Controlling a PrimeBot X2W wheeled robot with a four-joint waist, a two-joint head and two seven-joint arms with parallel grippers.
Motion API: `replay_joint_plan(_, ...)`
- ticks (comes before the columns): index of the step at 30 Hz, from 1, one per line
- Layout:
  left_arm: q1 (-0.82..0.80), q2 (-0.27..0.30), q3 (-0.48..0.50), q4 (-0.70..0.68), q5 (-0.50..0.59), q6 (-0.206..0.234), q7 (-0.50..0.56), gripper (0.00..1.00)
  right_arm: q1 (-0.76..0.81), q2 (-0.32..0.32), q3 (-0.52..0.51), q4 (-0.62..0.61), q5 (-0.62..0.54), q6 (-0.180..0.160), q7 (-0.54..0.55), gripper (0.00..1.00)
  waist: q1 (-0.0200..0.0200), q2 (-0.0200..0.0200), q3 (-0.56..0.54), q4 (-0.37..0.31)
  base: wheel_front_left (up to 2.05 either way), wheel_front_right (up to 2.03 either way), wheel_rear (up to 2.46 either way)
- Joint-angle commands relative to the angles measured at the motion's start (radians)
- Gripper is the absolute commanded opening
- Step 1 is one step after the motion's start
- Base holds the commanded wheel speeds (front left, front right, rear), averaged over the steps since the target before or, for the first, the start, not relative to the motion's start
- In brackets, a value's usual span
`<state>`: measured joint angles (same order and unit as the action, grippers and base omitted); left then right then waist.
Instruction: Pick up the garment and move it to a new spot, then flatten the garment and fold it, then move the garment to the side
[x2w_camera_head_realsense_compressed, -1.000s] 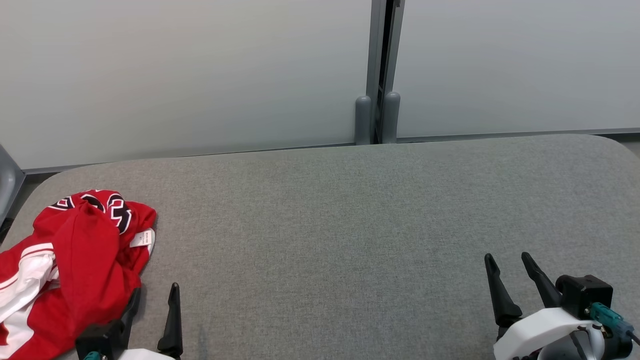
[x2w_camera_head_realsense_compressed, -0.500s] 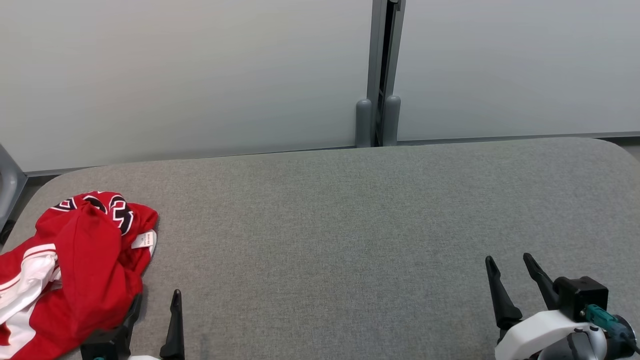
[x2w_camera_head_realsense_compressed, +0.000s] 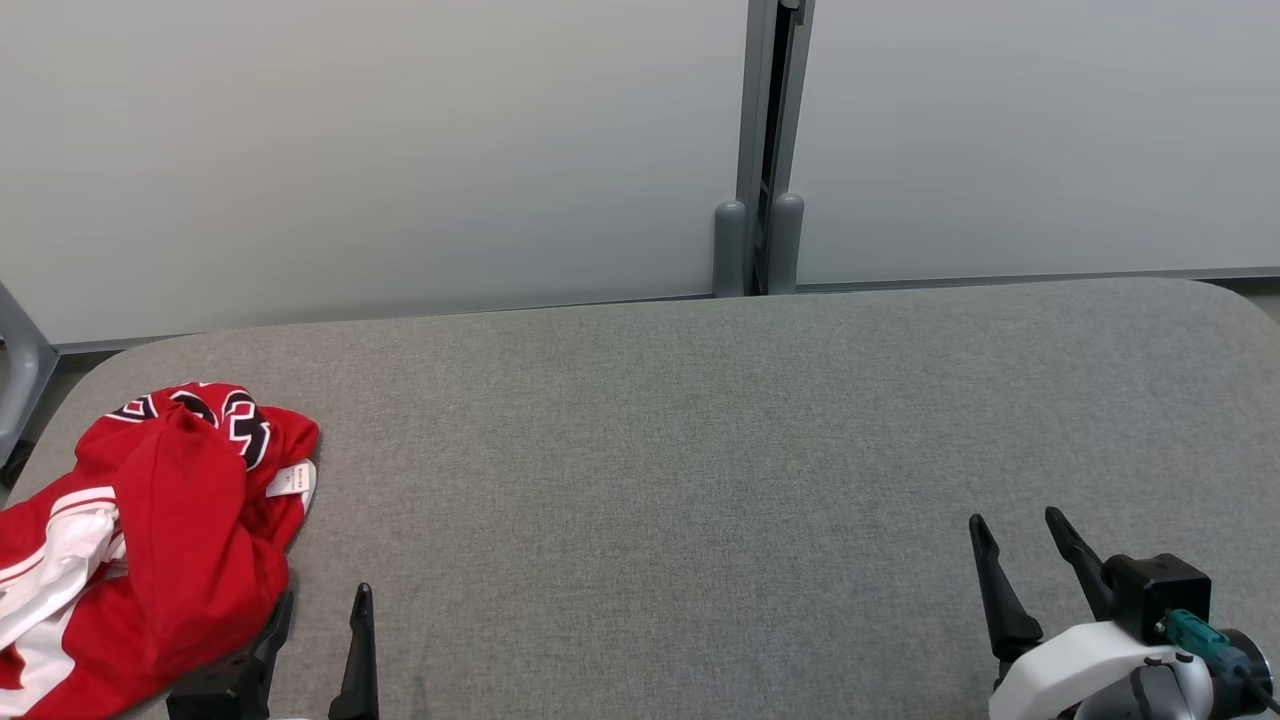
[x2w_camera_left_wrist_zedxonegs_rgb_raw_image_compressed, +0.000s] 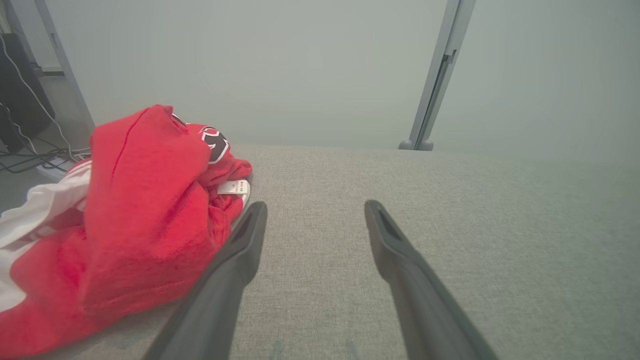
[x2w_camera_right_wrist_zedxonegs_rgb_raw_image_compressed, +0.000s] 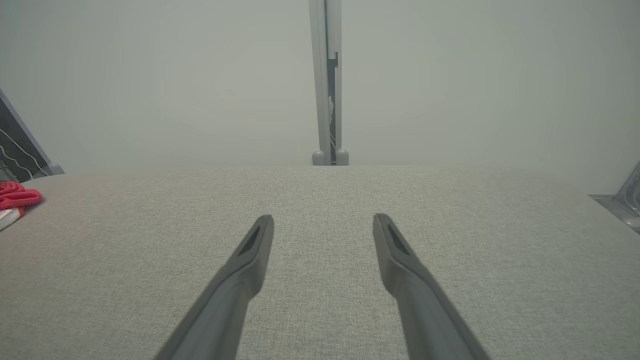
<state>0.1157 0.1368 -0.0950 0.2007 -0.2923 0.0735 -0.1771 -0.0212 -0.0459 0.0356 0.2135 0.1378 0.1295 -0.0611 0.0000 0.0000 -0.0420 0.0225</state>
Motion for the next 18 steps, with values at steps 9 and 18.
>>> replay_joint_plan(9, 0.014, 0.009, 0.003, -0.033, -0.003, 0.026, 0.000, 1.00, 0.015, -0.008, 0.023, -0.001, 0.021, 0.002, -0.015, 1.00, 0.0000, 0.0000, -0.015, 0.044, 0.00, 0.00, 0.00)
replay_joint_plan(18, 0.031, 0.030, 0.014, -0.070, 0.001, 0.037, -0.011, 1.00, 0.025, -0.008, 0.059, -0.001, 0.051, 0.002, -0.033, 1.00, 0.0000, 0.0000, -0.039, 0.181, 0.00, 0.00, 0.00)
